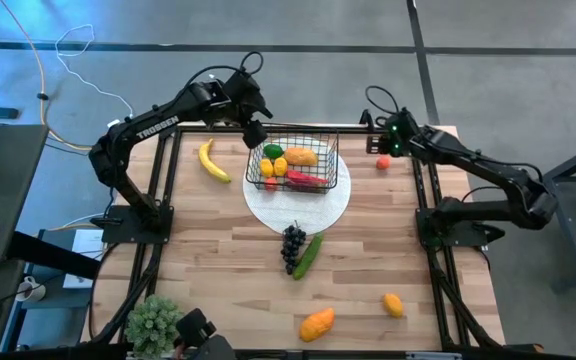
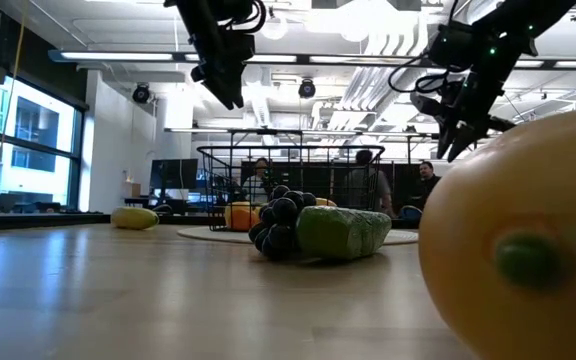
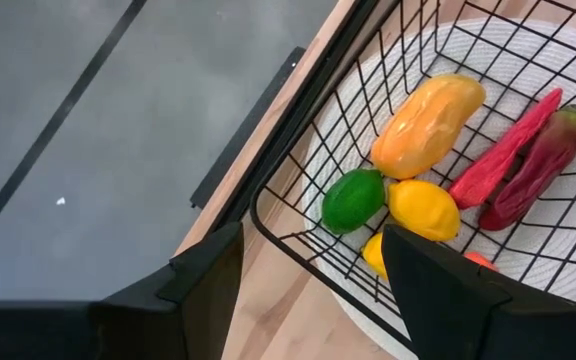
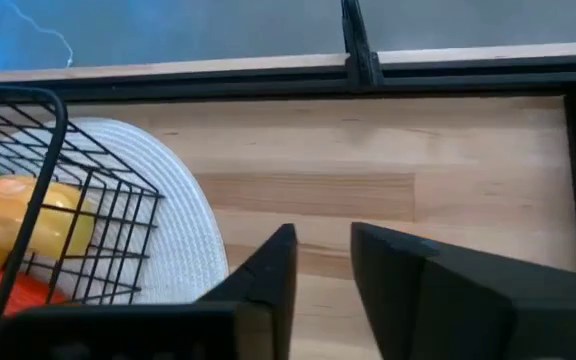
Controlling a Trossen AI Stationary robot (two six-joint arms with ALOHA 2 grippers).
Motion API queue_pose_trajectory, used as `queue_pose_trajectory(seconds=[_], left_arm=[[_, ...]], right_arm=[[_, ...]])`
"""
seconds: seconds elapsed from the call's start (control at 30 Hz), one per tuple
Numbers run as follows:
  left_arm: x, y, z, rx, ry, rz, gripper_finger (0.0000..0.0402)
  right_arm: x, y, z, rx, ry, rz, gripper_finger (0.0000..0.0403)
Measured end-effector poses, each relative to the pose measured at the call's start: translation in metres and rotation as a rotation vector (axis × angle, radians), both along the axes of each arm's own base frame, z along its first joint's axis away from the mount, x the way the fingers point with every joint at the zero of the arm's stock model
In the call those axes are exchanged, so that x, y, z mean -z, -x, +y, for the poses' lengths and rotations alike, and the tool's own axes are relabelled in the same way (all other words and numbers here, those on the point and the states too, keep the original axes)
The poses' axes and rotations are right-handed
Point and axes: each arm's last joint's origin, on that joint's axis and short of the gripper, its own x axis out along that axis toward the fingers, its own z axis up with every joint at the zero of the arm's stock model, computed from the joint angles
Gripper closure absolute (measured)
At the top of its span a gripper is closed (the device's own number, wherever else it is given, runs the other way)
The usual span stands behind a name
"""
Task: Build produce basket
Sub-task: Put the orange into the black wire basket
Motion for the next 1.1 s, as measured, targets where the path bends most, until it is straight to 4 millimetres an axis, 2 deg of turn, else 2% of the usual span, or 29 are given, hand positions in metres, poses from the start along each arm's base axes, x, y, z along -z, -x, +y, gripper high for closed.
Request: queue_pose_trajectory(seconds=[0.3,0.53,0.9,1.1], left_arm=[[0.0,0.0,0.0,-0.001,0.0,-0.001,0.0172],[0.0,0.0,0.0,-0.016,0.007,-0.01,0.0172],[0.0,0.0,0.0,-0.016,0.007,-0.011,0.0172],[0.0,0.0,0.0,-0.016,0.007,-0.011,0.0172]], right_arm=[[0.004,0.009,-0.01,0.002,-0.036,0.019,0.022],[0.031,0.004,-0.019,0.086,-0.194,0.088,0.0154],[0.069,-0.007,-0.032,0.129,-0.329,0.186,0.0144],[0.086,-0.012,-0.038,0.143,-0.346,0.241,0.0144]])
